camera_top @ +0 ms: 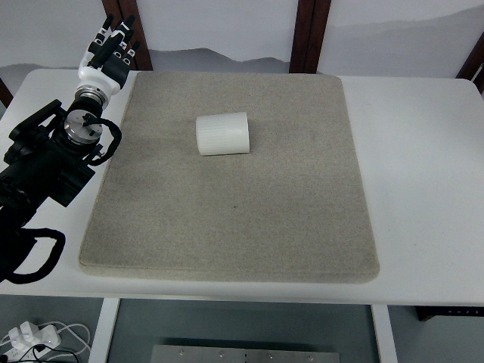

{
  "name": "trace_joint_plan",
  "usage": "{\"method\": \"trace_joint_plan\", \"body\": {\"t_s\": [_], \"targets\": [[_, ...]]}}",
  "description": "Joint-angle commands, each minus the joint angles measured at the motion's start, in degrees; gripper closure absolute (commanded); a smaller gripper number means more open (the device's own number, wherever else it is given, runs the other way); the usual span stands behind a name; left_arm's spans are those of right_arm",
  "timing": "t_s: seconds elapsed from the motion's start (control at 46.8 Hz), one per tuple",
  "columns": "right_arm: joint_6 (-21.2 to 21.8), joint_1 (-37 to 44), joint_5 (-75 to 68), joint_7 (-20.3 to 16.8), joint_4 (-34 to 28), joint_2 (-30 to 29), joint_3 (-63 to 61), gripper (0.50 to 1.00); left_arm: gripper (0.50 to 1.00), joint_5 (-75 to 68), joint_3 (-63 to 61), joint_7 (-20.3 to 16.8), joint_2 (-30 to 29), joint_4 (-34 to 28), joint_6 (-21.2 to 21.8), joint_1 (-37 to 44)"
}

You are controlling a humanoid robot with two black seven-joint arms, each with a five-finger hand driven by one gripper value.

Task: Flip white cup upright
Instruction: 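Raise the left hand and swing it toward the white cup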

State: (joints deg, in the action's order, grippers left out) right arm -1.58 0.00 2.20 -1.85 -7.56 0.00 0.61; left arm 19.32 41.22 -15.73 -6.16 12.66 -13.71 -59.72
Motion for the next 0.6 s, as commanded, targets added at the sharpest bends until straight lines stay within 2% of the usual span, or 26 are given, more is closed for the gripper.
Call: {"method": "trace_joint_plan", "body": {"t_s": [0.0,0.577], "targets": [[0.0,0.0,0.0,0.0,0.0,0.0,0.0,0.548,0.504,0.0,0.0,0.0,0.0,0.0,0.0,-0.1],[0.0,0.0,0.0,0.0,0.0,0.0,0.0,0.548,0.504,-0.3,0.3,0.0,-0.7,-0.4,0.0,-1.3]]}}
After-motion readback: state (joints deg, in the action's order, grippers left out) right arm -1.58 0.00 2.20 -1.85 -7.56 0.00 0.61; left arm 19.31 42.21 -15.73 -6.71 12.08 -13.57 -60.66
